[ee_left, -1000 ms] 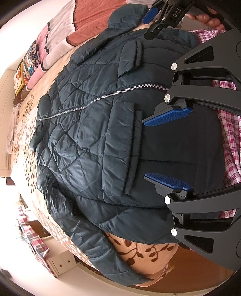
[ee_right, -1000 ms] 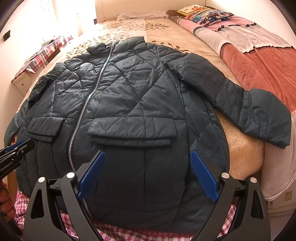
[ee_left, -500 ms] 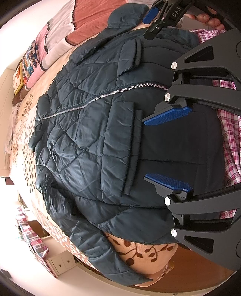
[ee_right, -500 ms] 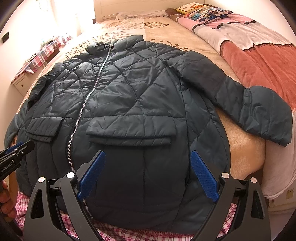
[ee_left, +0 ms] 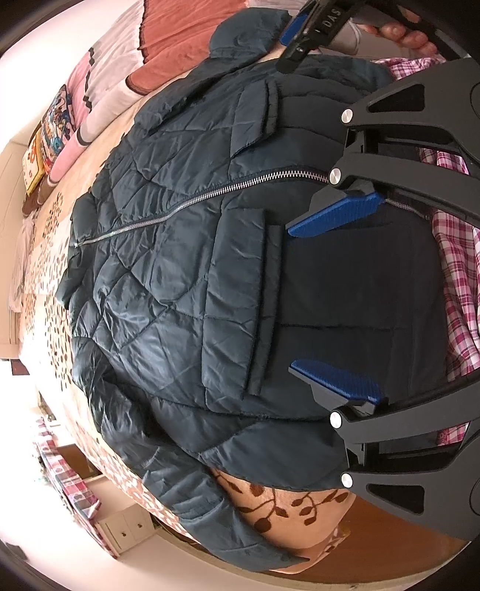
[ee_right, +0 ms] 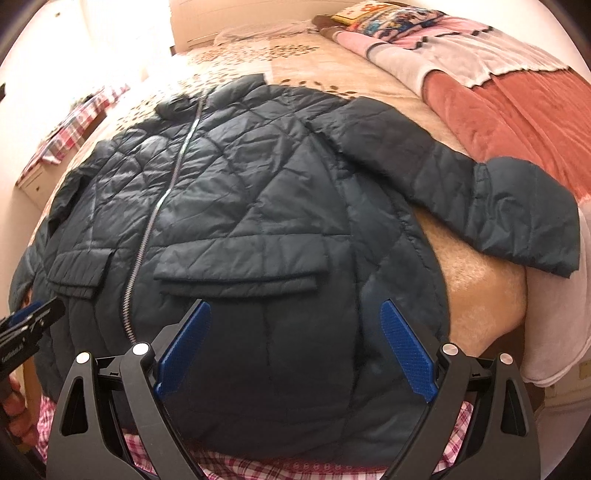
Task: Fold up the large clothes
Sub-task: 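Grasp the jacket sleeve cuff with the right tool and lift it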
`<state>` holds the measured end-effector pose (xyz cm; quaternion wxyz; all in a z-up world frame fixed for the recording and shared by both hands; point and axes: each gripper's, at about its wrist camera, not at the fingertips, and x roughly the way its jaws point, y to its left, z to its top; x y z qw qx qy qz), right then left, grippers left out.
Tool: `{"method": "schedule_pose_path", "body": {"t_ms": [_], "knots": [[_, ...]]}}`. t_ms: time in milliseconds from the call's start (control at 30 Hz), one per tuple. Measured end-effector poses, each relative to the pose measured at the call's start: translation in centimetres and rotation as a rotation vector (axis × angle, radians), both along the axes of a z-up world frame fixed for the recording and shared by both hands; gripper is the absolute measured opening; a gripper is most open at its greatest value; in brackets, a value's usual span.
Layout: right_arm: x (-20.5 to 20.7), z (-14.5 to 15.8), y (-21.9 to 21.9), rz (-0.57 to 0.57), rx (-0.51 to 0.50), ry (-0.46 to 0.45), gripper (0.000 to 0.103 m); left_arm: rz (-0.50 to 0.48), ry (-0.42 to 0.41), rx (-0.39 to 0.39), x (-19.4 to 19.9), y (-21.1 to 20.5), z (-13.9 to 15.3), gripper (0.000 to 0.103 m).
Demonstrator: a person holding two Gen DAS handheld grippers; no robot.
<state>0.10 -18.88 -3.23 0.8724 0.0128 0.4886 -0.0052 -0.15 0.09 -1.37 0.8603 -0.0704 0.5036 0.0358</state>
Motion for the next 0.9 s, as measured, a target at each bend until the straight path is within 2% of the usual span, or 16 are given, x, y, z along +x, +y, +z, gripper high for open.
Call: {"method": "schedule_pose_path", "body": {"t_ms": [333,533,700,900], "knots": [[0.2,0.0,-4.8,-0.123,0.035,-0.002,0.091,-0.077,0.010,0.005,0.7,-1.4,0.3,0.071],[0.1,-0.3,-8.9,-0.235,0.101,0.012,0.091,-0.142,0.004,0.013,1.5,-2.6,0.9,0.071],[-0.2,-0.3,-14.3,-0.401,0.199,-0.019,0.090,-0.163,-0.018,0.006,2.1,-3.3,1.8,0.071],[-0.6,-1.1,-21.2,-0.608,0.298,-0.054,0.087,-0.163,0.001,0.011,2.4,-3.6,1.6,0.071]]}}
